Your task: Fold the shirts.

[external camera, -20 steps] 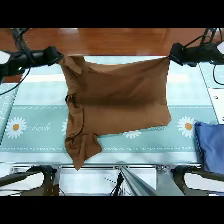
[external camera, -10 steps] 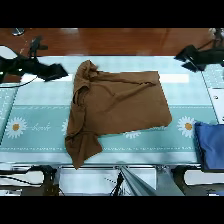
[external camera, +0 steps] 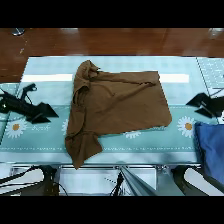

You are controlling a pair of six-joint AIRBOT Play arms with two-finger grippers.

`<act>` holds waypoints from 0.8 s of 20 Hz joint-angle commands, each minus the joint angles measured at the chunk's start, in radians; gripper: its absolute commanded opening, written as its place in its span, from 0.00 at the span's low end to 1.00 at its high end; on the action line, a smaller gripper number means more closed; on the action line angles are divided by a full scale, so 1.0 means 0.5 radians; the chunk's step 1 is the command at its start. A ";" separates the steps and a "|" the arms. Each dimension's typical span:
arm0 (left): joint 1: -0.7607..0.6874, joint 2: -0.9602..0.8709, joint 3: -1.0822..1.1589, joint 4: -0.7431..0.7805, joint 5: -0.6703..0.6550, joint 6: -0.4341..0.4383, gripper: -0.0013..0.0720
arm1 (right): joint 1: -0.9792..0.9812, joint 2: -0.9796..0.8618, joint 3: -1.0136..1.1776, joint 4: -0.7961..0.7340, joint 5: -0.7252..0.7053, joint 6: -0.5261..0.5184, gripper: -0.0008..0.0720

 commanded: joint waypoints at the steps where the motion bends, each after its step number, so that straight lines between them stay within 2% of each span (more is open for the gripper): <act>1: 0.056 0.070 -0.324 -0.155 -0.090 0.214 0.98 | -0.081 0.178 -0.288 0.069 -0.024 -0.091 0.86; 3: 0.052 0.070 -0.456 -0.266 -0.078 0.288 0.98 | -0.081 0.177 -0.310 0.185 -0.009 -0.131 0.86; 8: -0.005 0.070 -0.556 -0.247 -0.048 0.291 0.98 | -0.080 0.177 -0.311 0.283 0.002 -0.187 0.86; 16: -0.181 0.086 -0.801 -0.246 0.288 0.275 0.98 | -0.080 0.177 -0.311 0.290 -0.012 -0.192 0.86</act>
